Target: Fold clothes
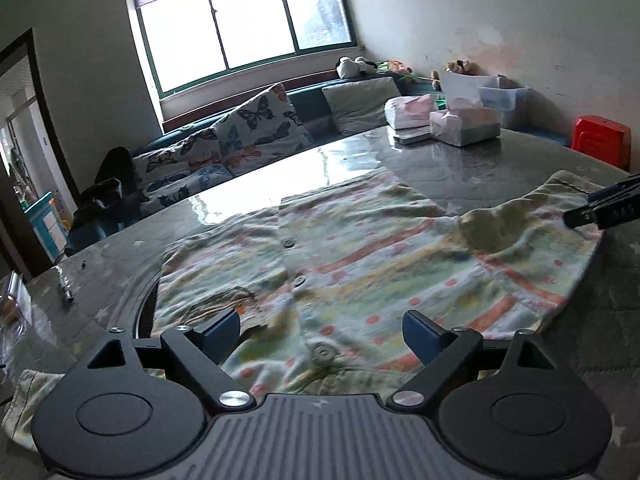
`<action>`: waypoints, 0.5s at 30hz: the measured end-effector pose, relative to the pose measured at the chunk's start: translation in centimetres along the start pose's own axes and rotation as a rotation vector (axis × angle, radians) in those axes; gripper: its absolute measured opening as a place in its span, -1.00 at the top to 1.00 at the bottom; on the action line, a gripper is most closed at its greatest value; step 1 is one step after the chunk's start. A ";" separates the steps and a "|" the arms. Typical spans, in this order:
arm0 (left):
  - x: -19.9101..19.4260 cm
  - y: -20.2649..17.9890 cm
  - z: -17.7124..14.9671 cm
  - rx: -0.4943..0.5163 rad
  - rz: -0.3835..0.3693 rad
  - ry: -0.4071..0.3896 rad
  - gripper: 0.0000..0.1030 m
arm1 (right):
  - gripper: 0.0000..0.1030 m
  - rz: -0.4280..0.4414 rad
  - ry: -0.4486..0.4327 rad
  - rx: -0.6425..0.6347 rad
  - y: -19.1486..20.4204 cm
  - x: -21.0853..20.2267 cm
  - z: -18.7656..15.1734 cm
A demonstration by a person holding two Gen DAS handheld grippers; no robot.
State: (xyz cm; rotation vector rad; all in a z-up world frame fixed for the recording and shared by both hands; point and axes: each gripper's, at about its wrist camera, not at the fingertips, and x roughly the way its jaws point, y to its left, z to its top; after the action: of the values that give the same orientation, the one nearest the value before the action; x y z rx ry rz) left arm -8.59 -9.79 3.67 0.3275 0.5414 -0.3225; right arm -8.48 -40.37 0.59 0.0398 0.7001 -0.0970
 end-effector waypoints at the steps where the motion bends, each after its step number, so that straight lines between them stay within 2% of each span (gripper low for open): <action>1: 0.1 -0.2 0.1 0.003 -0.003 -0.001 -0.77 | -0.21 -0.013 -0.003 0.016 -0.7 -0.1 -0.1; 6: 0.5 -1.3 0.6 0.020 -0.018 0.004 -0.79 | -0.05 -0.033 -0.016 0.047 -2.6 -0.4 -0.6; 11: 1.0 -2.1 0.9 0.035 -0.027 0.012 -0.82 | -0.06 -0.076 -0.053 0.073 -3.4 -0.9 -0.2; 15: 1.3 -2.3 0.9 0.035 -0.029 0.023 -0.82 | -0.06 -0.124 -0.032 0.082 -4.1 -0.3 -0.2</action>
State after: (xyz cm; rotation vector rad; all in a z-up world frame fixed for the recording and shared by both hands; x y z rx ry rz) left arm -8.05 -12.46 3.20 0.3580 0.5640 -0.3575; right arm -9.29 -44.38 0.62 0.0729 0.6658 -0.2450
